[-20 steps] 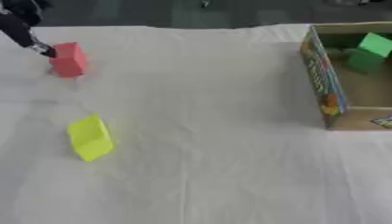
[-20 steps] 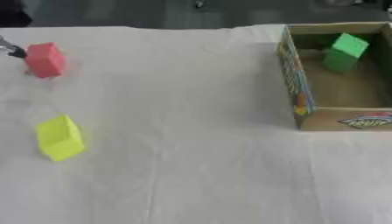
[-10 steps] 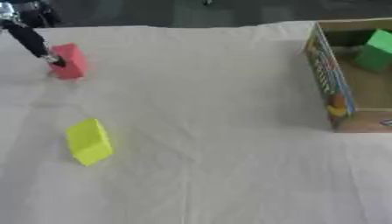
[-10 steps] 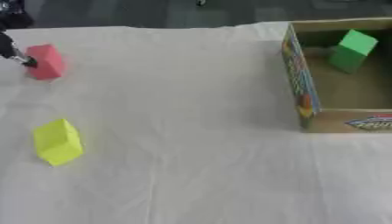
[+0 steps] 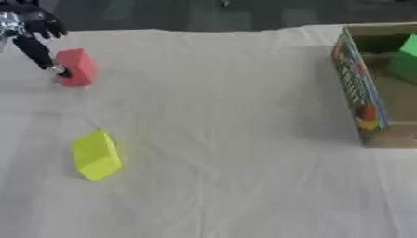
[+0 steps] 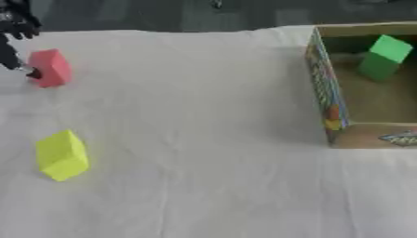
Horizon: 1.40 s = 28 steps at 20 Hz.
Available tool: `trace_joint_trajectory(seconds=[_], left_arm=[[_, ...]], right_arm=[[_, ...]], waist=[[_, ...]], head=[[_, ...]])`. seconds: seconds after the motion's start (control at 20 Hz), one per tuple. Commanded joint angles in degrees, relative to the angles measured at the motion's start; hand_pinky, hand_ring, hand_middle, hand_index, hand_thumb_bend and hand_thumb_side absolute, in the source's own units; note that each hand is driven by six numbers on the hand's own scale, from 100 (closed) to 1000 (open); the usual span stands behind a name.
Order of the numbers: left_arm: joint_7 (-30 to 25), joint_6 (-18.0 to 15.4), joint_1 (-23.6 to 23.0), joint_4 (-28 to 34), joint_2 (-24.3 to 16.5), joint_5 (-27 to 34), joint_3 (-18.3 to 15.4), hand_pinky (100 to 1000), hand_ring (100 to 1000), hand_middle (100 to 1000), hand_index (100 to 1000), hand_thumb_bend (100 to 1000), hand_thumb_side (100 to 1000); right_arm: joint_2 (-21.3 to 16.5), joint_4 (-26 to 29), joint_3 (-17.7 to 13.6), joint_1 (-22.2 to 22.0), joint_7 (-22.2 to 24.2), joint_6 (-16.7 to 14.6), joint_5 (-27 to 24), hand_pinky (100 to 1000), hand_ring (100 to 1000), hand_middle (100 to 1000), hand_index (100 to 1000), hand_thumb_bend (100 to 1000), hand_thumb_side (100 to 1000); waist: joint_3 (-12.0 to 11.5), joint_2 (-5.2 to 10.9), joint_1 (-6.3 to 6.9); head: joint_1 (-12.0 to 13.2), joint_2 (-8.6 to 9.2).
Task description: Pick up the objects with one hand, pass them to the other hand, and then place them into the box on the other side of the table.
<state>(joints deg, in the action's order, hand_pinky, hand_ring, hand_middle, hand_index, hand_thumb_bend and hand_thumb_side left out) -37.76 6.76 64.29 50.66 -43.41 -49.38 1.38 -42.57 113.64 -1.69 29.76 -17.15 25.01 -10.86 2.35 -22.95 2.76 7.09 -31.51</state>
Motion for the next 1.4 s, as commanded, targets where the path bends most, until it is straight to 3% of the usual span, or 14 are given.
trace_joint_trajectory(seconds=[0.05,0.65,1.4], left_arm=[[-0.38,0.18,0.66,0.56,-2.94,-0.12,-0.77,818,827,759,820,730,100],[-0.14,1.32,0.37,0.00,-3.32,-3.43,-1.65,822,830,764,820,723,100],[2.39,1.66,0.94,0.30,-3.85,-2.89,-2.53,813,817,750,812,694,100]], right_arm=[[-1.02,0.96,-0.53,0.73,-0.31,-0.10,0.31,887,821,777,882,389,353],[-1.00,0.96,-0.31,1.14,-0.62,-0.15,0.35,884,810,767,877,383,356],[-1.10,0.96,-0.16,0.54,-0.22,0.05,0.74,889,817,764,875,360,368]], waist=[[0.01,0.94,-0.20],[0.50,-0.95,-0.50],[0.92,-2.17,-0.50]], head=[[0.28,1.01],[1.01,2.51],[1.03,3.63]])
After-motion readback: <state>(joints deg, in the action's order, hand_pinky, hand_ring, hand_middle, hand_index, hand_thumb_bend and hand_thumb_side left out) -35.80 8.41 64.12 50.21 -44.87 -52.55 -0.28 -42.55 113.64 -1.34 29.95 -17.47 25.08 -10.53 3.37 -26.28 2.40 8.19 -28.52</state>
